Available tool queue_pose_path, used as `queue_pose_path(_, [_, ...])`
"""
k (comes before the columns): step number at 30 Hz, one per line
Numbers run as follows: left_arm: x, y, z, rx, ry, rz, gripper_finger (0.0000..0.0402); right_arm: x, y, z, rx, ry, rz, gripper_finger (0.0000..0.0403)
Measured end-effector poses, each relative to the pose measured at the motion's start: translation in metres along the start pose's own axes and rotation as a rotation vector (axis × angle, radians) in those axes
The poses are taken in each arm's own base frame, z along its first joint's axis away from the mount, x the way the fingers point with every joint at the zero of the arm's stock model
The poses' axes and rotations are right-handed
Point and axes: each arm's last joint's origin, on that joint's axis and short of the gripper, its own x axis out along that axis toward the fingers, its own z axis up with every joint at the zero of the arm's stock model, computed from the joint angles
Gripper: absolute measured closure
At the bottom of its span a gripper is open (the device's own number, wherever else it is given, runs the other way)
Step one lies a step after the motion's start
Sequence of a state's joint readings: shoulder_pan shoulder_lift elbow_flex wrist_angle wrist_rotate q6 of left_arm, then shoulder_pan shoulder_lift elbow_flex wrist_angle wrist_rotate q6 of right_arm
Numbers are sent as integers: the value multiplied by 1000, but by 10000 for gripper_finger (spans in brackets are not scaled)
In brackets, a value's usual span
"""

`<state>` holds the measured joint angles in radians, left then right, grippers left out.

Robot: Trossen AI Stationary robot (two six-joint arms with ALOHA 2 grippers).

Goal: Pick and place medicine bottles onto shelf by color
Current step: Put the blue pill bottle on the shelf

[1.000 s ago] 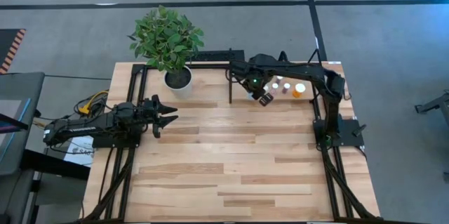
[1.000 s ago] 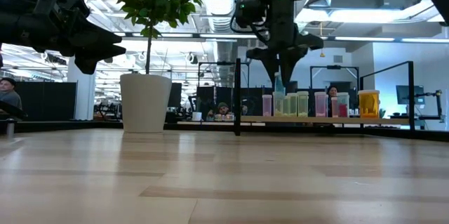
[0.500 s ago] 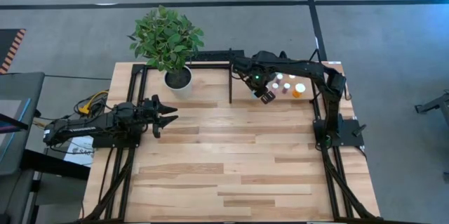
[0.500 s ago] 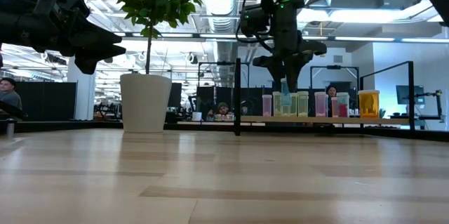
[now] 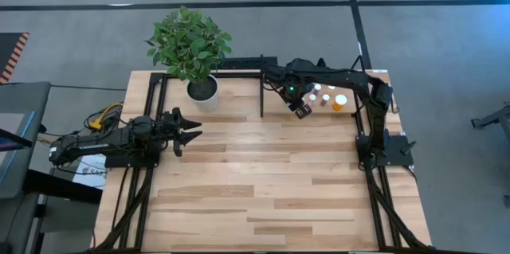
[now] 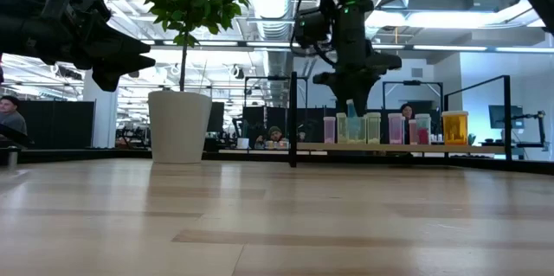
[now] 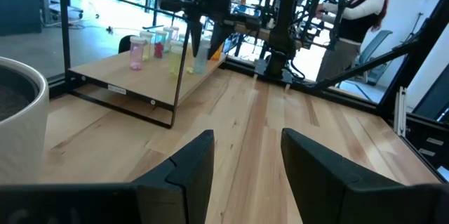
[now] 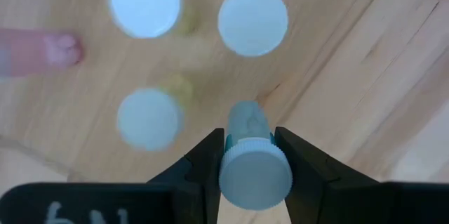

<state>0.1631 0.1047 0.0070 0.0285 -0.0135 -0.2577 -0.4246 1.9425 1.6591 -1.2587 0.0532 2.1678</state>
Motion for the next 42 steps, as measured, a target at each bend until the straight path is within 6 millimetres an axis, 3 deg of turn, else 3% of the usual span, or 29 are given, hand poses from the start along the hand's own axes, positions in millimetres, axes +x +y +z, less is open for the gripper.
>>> queue_pose_path(13, [0, 0, 0, 0, 0, 0, 248, 16, 7, -9, 20, 4, 10, 237])
queue_pose_path(35, [0, 0, 0, 0, 0, 0, 248, 15, 15, -5, -15, 11, 68, 226])
queue_pose_path(42, [0, 0, 0, 0, 0, 0, 248, 15, 15, -6, -20, 14, 71, 198])
